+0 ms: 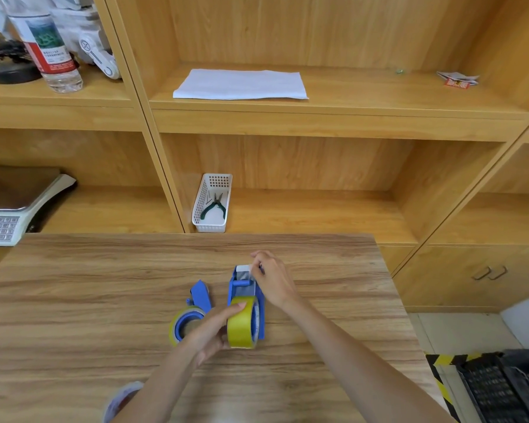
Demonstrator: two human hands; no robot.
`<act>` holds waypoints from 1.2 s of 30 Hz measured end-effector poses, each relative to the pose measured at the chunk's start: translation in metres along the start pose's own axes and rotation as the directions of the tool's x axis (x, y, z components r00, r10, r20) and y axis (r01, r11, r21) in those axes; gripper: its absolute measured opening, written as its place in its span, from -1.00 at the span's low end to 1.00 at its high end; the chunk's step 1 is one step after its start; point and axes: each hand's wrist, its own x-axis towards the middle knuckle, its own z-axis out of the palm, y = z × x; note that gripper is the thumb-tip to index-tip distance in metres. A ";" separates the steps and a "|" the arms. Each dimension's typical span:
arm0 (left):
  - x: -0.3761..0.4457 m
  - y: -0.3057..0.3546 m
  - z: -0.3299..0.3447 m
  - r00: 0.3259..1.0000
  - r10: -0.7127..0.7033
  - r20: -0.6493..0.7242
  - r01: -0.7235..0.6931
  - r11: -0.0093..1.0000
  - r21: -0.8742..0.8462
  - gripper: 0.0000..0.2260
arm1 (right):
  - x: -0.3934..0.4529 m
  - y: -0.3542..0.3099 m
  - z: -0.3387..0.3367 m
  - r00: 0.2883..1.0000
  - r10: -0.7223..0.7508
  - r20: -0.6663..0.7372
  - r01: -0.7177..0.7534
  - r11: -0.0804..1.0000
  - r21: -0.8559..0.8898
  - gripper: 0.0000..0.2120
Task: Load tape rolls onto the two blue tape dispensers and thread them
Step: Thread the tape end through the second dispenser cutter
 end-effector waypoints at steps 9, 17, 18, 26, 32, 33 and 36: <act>0.006 -0.007 0.007 0.999 0.014 -0.036 -0.015 1.000 -0.003 -0.60 | 0.002 0.005 -0.006 0.993 0.108 0.045 -0.112 0.987 0.117 -0.82; 0.008 -0.008 0.000 0.999 0.038 -0.019 -0.038 0.999 -0.013 -0.41 | 0.005 0.006 -0.011 0.986 0.169 0.009 -0.169 0.983 0.065 -0.80; 0.008 -0.008 -0.001 0.999 0.040 -0.007 -0.040 0.999 -0.014 -0.37 | 0.005 0.006 -0.011 0.982 0.187 -0.003 -0.186 0.980 0.068 -0.81; 0.004 -0.017 -0.008 0.990 0.061 0.129 -0.065 0.998 0.028 -0.28 | 0.006 0.009 -0.014 0.951 0.306 -0.050 -0.301 0.950 0.083 -0.82; -0.002 -0.015 0.002 0.994 0.058 0.088 -0.057 0.998 -0.011 -0.55 | 0.005 0.005 -0.016 0.962 0.263 -0.078 -0.258 0.964 0.069 -0.83; -0.001 -0.014 0.003 0.997 0.052 0.056 -0.051 0.999 -0.010 -0.56 | 0.005 0.004 -0.017 0.964 0.254 -0.079 -0.250 0.967 0.059 -0.83; 0.001 -0.013 0.005 0.999 0.048 -0.009 -0.048 0.999 0.022 -0.34 | 0.006 0.002 -0.018 0.964 0.252 -0.083 -0.248 0.968 0.045 -0.84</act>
